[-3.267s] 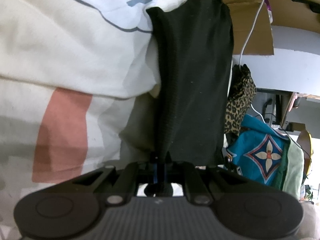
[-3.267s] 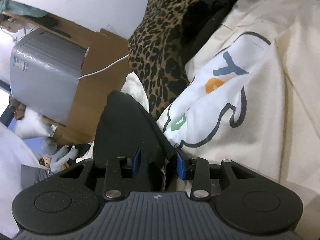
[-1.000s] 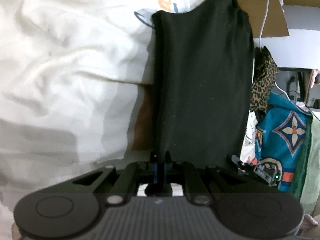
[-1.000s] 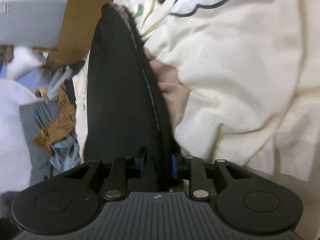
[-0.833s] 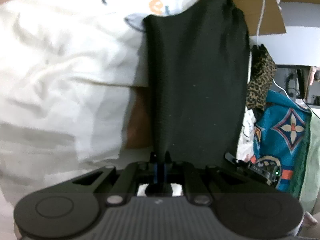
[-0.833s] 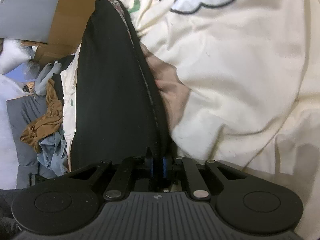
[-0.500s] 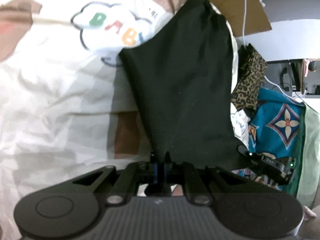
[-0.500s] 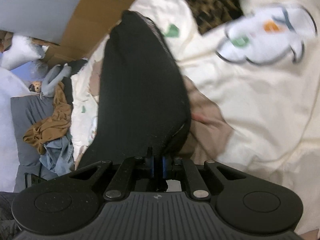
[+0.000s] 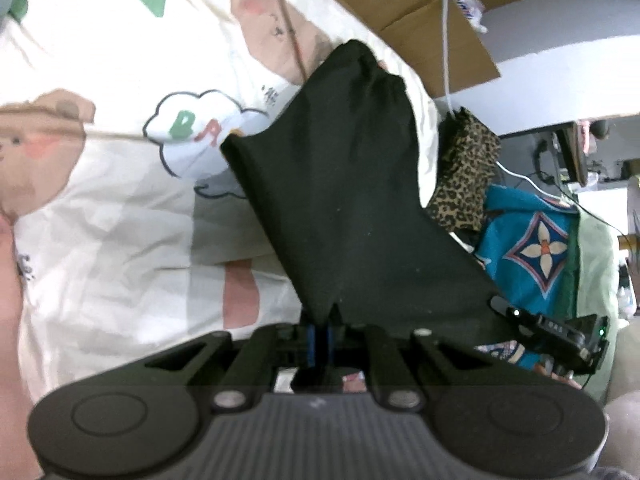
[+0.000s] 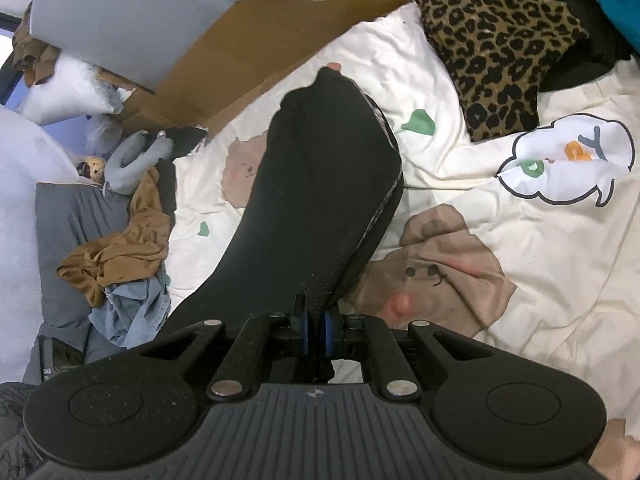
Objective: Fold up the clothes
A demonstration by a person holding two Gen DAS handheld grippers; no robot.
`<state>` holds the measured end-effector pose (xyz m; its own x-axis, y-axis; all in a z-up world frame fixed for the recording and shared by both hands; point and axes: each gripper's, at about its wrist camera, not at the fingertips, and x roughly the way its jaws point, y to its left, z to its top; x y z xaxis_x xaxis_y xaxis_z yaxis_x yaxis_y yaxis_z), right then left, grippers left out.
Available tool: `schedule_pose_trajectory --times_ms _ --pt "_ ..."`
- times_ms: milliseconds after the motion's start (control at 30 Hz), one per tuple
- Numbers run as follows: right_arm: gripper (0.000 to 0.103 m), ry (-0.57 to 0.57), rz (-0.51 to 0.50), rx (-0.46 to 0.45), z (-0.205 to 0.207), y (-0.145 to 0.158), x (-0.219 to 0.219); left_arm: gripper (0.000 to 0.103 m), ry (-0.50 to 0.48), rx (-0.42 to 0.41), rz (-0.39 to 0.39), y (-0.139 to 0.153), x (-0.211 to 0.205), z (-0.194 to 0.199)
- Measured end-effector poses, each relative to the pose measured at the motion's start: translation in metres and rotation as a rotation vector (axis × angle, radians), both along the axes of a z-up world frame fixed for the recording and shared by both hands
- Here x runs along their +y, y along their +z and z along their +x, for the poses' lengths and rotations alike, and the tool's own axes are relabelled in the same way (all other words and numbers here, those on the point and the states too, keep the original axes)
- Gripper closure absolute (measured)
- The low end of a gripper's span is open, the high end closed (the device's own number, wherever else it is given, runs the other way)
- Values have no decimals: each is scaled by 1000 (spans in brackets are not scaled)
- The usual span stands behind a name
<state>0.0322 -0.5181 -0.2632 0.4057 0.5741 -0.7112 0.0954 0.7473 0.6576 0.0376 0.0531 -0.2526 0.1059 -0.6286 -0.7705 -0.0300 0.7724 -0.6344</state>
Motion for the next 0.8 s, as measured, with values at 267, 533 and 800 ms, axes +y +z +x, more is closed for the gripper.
schedule_pose_trajectory --times_ms 267,533,800 --pt "97 -27 11 -31 -21 31 -1 97 -12 -15 -28 24 8 -18" --pt "97 -18 7 -14 -42 37 -6 97 -4 -17 -67 33 10 -37" --pt "97 -47 19 -22 -45 28 -11 97 33 3 -108 28 13 -28"
